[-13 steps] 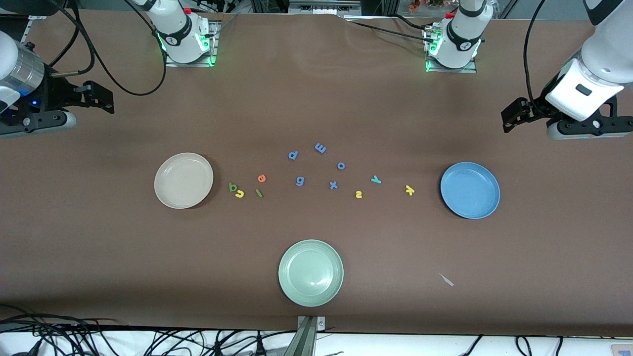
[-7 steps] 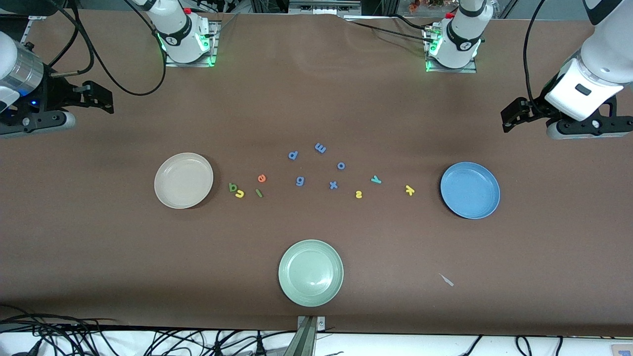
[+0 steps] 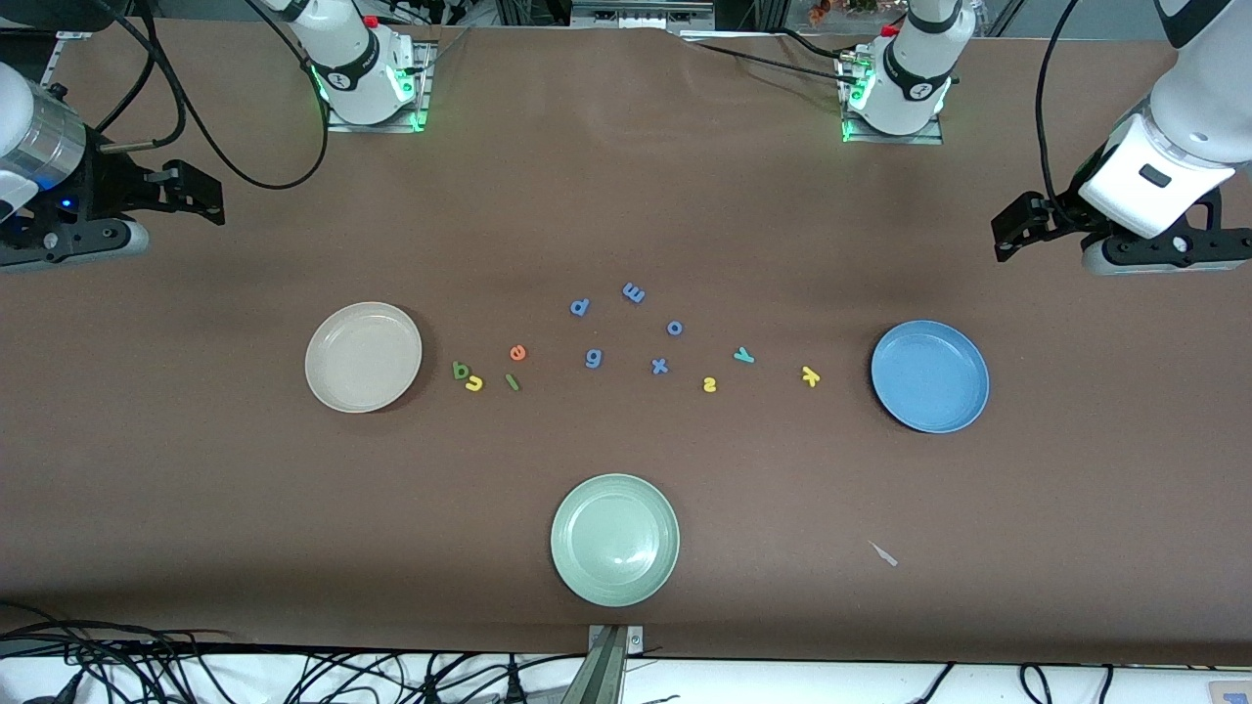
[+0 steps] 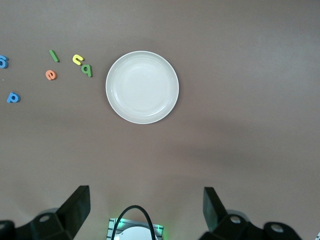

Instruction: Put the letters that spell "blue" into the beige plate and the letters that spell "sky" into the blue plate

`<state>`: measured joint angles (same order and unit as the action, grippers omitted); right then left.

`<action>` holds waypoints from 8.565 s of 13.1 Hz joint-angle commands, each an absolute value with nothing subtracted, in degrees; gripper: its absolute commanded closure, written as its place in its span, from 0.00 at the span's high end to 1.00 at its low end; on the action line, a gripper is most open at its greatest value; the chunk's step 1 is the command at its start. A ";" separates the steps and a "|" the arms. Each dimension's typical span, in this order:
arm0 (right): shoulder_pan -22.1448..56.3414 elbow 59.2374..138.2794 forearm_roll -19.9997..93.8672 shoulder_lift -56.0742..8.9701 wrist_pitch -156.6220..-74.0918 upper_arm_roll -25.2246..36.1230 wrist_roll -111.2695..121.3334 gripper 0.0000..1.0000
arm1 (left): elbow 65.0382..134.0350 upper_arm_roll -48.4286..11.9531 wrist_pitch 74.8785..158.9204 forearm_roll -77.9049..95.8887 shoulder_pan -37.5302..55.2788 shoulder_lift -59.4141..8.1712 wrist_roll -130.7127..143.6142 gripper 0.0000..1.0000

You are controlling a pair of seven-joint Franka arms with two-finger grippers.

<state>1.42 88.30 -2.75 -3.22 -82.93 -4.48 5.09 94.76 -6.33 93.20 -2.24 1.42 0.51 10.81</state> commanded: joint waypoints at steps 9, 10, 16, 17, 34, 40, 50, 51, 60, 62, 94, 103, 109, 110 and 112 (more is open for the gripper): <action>1.49 87.01 -2.46 -3.52 -82.00 -4.39 3.08 1.00 | 94.31 -6.86 92.11 -1.67 0.88 1.23 9.49 1.00; 1.49 86.92 -2.55 -3.52 -82.09 -4.31 3.08 1.00 | 94.31 -6.86 92.11 -1.67 0.88 1.23 9.49 1.00; 1.41 87.01 -2.55 -3.52 -82.35 -4.13 3.25 1.00 | 94.31 -6.86 91.49 -1.67 0.88 1.23 9.49 1.00; 1.41 87.01 -2.55 -3.52 -82.27 -4.13 3.25 1.00 | 94.31 -6.77 91.49 -1.67 0.88 1.23 9.49 1.00; 1.23 87.28 -2.37 -3.60 -82.27 -4.13 3.43 1.00 | 94.31 -6.86 91.49 -1.67 0.88 1.23 9.58 1.00; 1.14 87.45 -2.20 -3.60 -82.27 -4.04 3.52 1.00 | 94.31 -6.86 91.49 -1.67 0.88 1.23 9.58 1.00; 1.14 87.54 -2.20 -3.60 -82.27 -4.04 3.52 1.00 | 94.31 -6.86 91.49 -1.67 0.88 1.23 9.58 1.00; 1.14 87.54 -2.20 -3.60 -82.27 -4.04 3.52 1.00 | 94.31 -6.86 91.49 -1.67 0.88 1.23 9.58 1.00; 1.14 87.71 -2.11 -3.60 -82.35 -4.04 3.52 1.00 | 94.31 -6.77 90.97 -1.67 0.79 1.23 9.49 1.00; 1.14 87.71 -2.02 -3.60 -82.35 -4.04 3.52 1.00 | 94.31 -6.77 90.88 -1.67 0.79 1.23 9.49 1.00; 1.41 107.40 -2.98 -22.39 -125.58 -18.98 -11.51 0.99 | 94.31 -7.65 91.30 -0.71 4.57 -12.73 10.72 1.00; 1.67 110.48 -13.89 -31.28 -139.91 -20.83 -11.51 0.99 | 94.83 -7.82 104.41 0.26 8.26 -28.12 38.18 0.98; 1.76 110.92 -14.41 -33.22 -144.40 -22.24 -10.46 0.99 | 97.99 -7.82 115.90 0.18 12.04 -33.84 56.66 0.94; 1.76 111.61 -15.55 -33.31 -145.27 -22.24 -10.29 0.99 | 99.30 -7.82 118.71 0.18 12.04 -33.84 58.17 0.94; 1.76 113.46 -16.00 -34.10 -149.83 -22.15 -10.20 0.98 | 104.73 -7.73 127.39 -2.35 11.95 -33.84 58.62 0.92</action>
